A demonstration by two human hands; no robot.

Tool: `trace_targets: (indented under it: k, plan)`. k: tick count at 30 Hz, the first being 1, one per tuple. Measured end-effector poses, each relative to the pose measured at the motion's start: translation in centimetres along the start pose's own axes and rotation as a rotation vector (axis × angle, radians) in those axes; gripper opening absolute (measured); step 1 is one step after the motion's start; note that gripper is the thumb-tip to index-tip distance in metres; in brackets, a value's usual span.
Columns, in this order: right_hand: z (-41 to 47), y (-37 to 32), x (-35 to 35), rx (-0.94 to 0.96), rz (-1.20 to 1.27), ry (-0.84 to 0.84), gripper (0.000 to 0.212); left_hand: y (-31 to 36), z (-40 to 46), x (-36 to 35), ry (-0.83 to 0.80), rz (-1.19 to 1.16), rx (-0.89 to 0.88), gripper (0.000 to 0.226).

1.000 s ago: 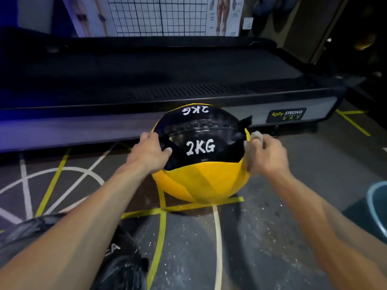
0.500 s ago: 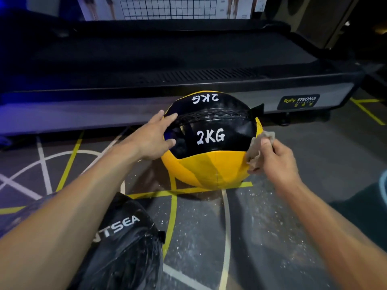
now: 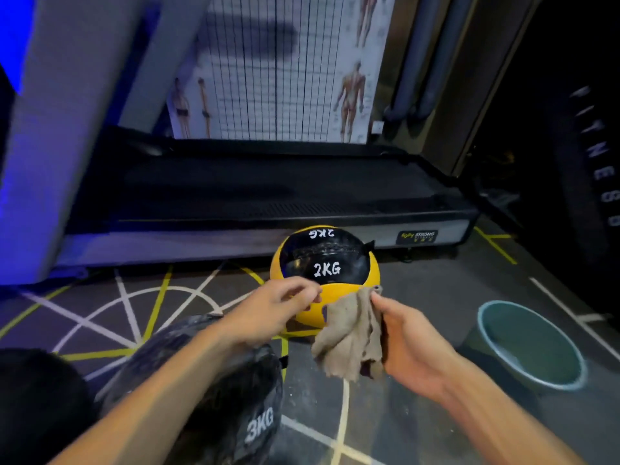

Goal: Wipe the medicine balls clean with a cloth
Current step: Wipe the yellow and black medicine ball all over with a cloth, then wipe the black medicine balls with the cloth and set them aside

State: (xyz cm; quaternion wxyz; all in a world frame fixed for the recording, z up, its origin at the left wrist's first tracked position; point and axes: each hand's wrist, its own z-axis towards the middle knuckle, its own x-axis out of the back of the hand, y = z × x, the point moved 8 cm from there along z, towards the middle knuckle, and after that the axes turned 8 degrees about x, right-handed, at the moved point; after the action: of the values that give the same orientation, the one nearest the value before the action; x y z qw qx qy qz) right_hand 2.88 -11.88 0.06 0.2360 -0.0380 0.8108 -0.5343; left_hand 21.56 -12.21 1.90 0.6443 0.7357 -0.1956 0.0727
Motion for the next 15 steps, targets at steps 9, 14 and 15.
trace_targets:
  k: [9, 14, 15]
  plan:
    - [-14.0, -3.7, -13.8, 0.109, -0.094, -0.213, 0.053, 9.4, -16.9, 2.7, -0.128, 0.094, -0.054, 0.045]
    - [-16.8, -2.0, -17.4, 0.248, -0.3, -0.227, 0.028, 8.5, -24.1, 6.1, -0.005, 0.017, -0.004, 0.029]
    - [-16.6, -1.3, -17.2, 0.264, -0.318, -0.184, 0.027, 7.9, -25.4, 6.5, 0.016, 0.006, 0.013, 0.025]
